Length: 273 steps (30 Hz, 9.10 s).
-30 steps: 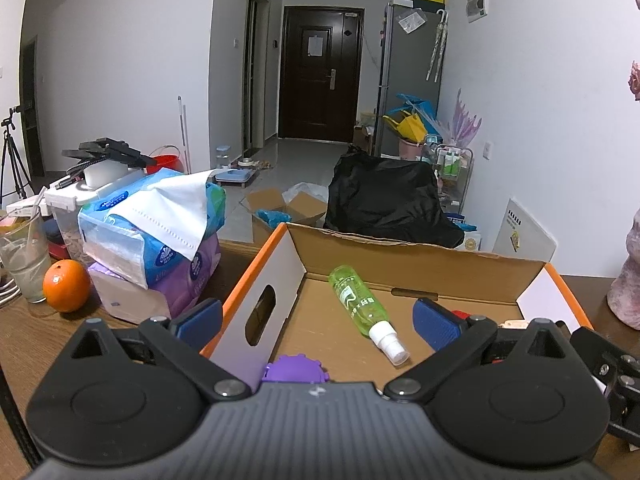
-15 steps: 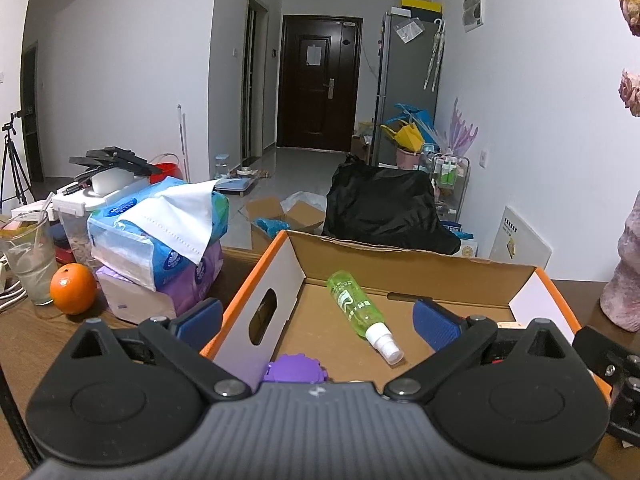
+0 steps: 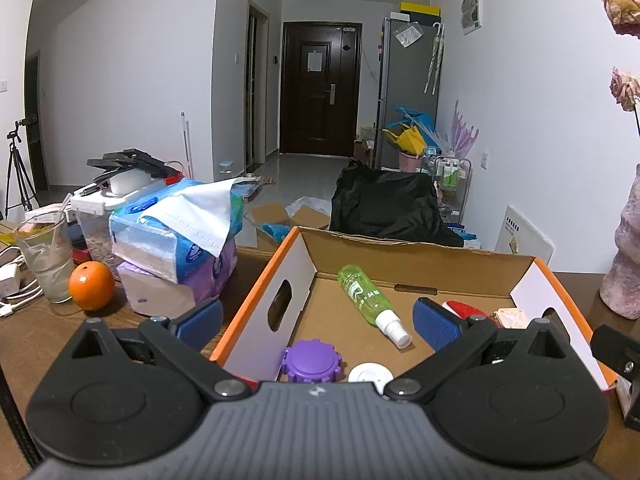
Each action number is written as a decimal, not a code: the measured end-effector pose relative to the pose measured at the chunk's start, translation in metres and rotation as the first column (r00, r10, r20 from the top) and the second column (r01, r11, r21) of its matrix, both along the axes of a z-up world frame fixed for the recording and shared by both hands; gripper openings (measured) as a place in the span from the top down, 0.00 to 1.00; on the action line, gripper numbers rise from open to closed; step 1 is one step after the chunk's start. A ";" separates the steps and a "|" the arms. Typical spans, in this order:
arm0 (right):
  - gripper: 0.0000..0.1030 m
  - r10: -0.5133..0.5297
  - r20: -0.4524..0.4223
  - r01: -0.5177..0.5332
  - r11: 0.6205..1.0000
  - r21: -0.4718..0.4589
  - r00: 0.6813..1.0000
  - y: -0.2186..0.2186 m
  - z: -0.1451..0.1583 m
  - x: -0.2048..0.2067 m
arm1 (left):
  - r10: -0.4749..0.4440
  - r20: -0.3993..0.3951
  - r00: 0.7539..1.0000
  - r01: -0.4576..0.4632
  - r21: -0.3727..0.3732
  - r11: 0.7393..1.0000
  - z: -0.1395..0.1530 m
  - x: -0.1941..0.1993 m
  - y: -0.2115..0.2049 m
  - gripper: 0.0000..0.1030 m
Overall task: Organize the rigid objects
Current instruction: 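Withdraw both open grippers from the box back over the table, then close left gripper on blue bottle cap while right gripper grasps grey tape roll, then carry the blue cap and grey tape roll over the cardboard box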
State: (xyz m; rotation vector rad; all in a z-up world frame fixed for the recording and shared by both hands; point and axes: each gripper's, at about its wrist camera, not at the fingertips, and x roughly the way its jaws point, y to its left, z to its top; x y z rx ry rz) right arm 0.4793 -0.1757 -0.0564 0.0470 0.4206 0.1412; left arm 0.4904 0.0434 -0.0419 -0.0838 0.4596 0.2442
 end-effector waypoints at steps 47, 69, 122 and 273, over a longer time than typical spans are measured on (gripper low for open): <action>0.00 -0.008 -0.032 0.006 0.999 -0.047 0.999 -0.040 -0.012 -0.131 | -0.031 -0.001 1.000 0.031 0.067 0.997 -0.011 -0.146 0.003 0.00; 0.00 -0.048 -0.150 0.028 0.991 -0.132 0.987 -0.080 -0.054 -0.160 | -0.033 -0.079 0.996 0.037 0.052 0.998 -0.043 -0.196 0.009 0.00; 0.59 -0.028 -0.097 0.020 0.997 -0.078 0.995 -0.072 -0.069 -0.150 | 0.047 -0.260 0.965 -0.050 -0.004 0.999 -0.077 -0.191 0.072 0.20; 0.59 0.086 -0.012 -0.086 0.996 -0.018 0.996 0.038 -0.016 0.045 | -0.033 0.025 0.999 0.033 0.004 0.999 -0.004 0.022 0.009 0.48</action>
